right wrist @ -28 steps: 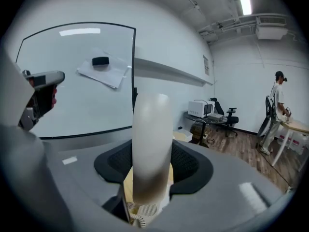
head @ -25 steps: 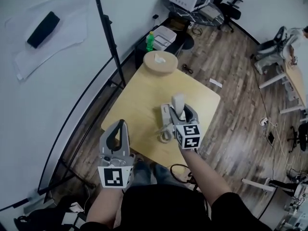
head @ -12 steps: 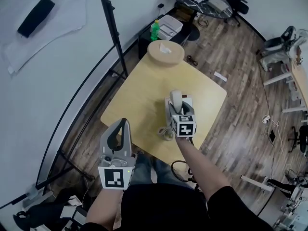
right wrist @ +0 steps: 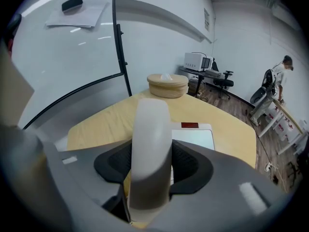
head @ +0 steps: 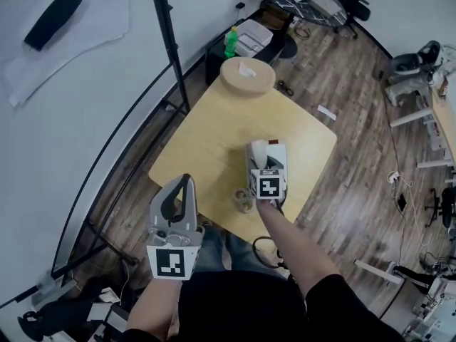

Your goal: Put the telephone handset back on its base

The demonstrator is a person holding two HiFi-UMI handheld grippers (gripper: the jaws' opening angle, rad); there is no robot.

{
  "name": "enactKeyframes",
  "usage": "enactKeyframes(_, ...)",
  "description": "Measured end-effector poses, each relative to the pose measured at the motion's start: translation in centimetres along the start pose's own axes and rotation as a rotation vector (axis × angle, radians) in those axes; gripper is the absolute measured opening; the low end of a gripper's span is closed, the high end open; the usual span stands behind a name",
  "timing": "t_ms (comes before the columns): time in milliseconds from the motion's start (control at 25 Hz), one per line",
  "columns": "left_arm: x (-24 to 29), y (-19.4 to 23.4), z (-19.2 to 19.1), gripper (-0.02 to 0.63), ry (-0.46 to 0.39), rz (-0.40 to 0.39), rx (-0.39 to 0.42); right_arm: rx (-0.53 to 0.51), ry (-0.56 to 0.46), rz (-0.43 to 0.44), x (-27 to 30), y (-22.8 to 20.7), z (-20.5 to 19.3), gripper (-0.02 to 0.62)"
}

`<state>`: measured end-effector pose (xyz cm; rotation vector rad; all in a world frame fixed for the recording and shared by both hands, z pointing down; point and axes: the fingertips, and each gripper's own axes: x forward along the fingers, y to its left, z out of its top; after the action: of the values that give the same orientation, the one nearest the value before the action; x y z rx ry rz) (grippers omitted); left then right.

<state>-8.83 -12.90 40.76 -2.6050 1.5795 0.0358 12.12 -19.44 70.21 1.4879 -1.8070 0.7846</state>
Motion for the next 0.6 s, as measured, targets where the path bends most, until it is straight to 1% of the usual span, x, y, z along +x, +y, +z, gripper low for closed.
enactKeyframes(320,-0.3,-0.2,-0.3,0.000,0.010,-0.007,-0.005,0.062,0.094,-0.029,1.1,0.2,-2.2,0.229)
enactKeyframes(480,-0.4,-0.1,-0.5,0.000,0.016,-0.008,-0.005,0.046,0.102,-0.015,1.8,0.8,-2.0,0.229)
enactKeyframes(600,-0.4,0.1,-0.7,0.000,0.018,-0.005,-0.005,0.045,0.117,-0.024,2.2,0.7,-2.3,0.232)
